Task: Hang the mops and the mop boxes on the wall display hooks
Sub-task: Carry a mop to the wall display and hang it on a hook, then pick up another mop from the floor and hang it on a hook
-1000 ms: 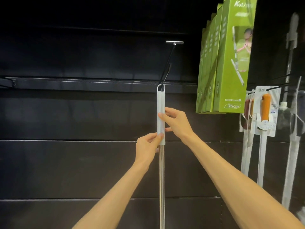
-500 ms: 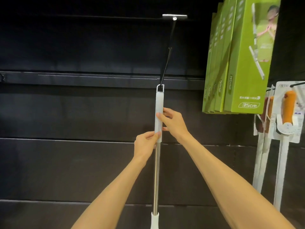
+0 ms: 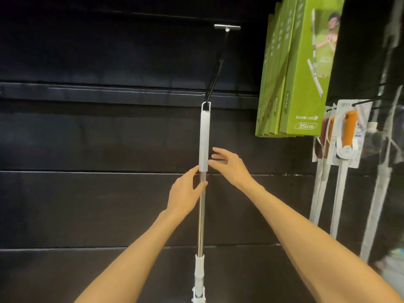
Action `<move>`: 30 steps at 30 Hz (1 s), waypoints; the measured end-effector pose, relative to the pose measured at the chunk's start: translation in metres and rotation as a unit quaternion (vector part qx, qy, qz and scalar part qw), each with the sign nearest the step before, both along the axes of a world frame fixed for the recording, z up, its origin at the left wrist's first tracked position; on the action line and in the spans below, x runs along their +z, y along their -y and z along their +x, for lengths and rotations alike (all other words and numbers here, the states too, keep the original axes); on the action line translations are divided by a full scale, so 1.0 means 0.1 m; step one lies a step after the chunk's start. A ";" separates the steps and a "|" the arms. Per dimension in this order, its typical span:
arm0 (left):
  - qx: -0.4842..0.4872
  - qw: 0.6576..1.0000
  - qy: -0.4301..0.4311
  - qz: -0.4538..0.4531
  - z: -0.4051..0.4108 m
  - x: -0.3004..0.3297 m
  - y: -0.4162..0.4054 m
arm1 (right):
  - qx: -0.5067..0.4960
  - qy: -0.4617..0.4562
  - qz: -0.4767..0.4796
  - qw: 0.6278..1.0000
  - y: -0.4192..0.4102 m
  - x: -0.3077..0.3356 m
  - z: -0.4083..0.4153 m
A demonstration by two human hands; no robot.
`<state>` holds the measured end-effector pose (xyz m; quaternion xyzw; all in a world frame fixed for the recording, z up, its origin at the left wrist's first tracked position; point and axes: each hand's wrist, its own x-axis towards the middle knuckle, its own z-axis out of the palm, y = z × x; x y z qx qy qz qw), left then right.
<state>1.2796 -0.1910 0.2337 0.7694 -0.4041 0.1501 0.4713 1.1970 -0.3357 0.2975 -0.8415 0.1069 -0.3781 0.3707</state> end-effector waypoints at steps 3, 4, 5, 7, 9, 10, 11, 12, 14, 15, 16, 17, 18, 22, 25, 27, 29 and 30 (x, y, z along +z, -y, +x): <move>0.015 0.997 0.050 0.059 -0.15 -0.20 -0.22 | -0.038 -0.066 -0.041 0.996 -0.10 -0.27 -0.38; 0.008 0.995 0.061 0.075 -0.20 -0.28 -0.28 | -0.055 -0.087 -0.054 0.993 -0.15 -0.38 -0.51; 0.001 0.993 0.072 0.089 -0.27 -0.37 -0.34 | -0.076 -0.108 -0.067 0.989 -0.20 -0.50 -0.65; -0.013 0.987 0.110 0.116 -0.42 -0.56 -0.42 | -0.112 -0.154 -0.095 0.977 -0.30 -0.75 -0.94; -0.025 0.975 0.153 0.160 -0.57 -0.78 -0.48 | -0.137 -0.204 -0.124 0.961 -0.43 -1.00 -1.27; -0.033 0.966 0.173 0.188 -0.66 -0.91 -0.50 | -0.145 -0.227 -0.136 0.953 -0.50 -1.14 -1.44; -0.044 0.956 0.192 0.218 -0.75 -1.04 -0.51 | -0.153 -0.249 -0.146 0.945 -0.56 -1.29 -1.61; -0.057 0.945 0.210 0.245 -0.85 -1.18 -0.53 | -0.161 -0.270 -0.156 0.936 -0.63 -1.43 -1.79; -0.094 0.928 0.229 0.279 -1.08 -1.47 -0.54 | -0.179 -0.314 -0.174 0.916 -0.73 -1.74 -2.13; -0.114 0.921 0.232 0.290 -1.23 -1.60 -0.55 | -0.189 -0.335 -0.180 0.905 -0.77 -1.90 -2.32; -0.134 0.915 0.234 0.301 -1.39 -1.73 -0.55 | -0.198 -0.354 -0.183 0.895 -0.81 -2.06 -2.51; -0.154 0.908 0.234 0.311 -1.57 -1.83 -0.56 | -0.205 -0.372 -0.184 0.886 -0.85 -2.21 -2.71; -0.174 0.902 0.235 0.318 -1.76 -1.93 -0.56 | -0.210 -0.389 -0.179 0.879 -0.89 -2.35 -2.93; -0.260 0.883 0.243 0.307 -2.55 -2.22 -0.53 | -0.248 -0.430 -0.143 0.857 -1.06 -2.76 -3.86; -0.317 0.854 0.271 0.311 -3.18 -2.36 -0.41 | -0.278 -0.457 -0.119 0.837 -1.18 -2.94 -4.61; -0.348 0.835 0.288 0.316 -3.62 -2.44 -0.30 | -0.306 -0.472 -0.099 0.821 -1.23 -3.03 -5.12; -0.375 0.819 0.299 0.315 -4.10 -2.52 -0.18 | -0.334 -0.485 -0.075 0.804 -1.27 -3.09 -5.64; -0.386 0.813 0.306 0.309 -4.35 -2.56 -0.13 | -0.348 -0.492 -0.063 0.796 -1.30 -3.13 -5.92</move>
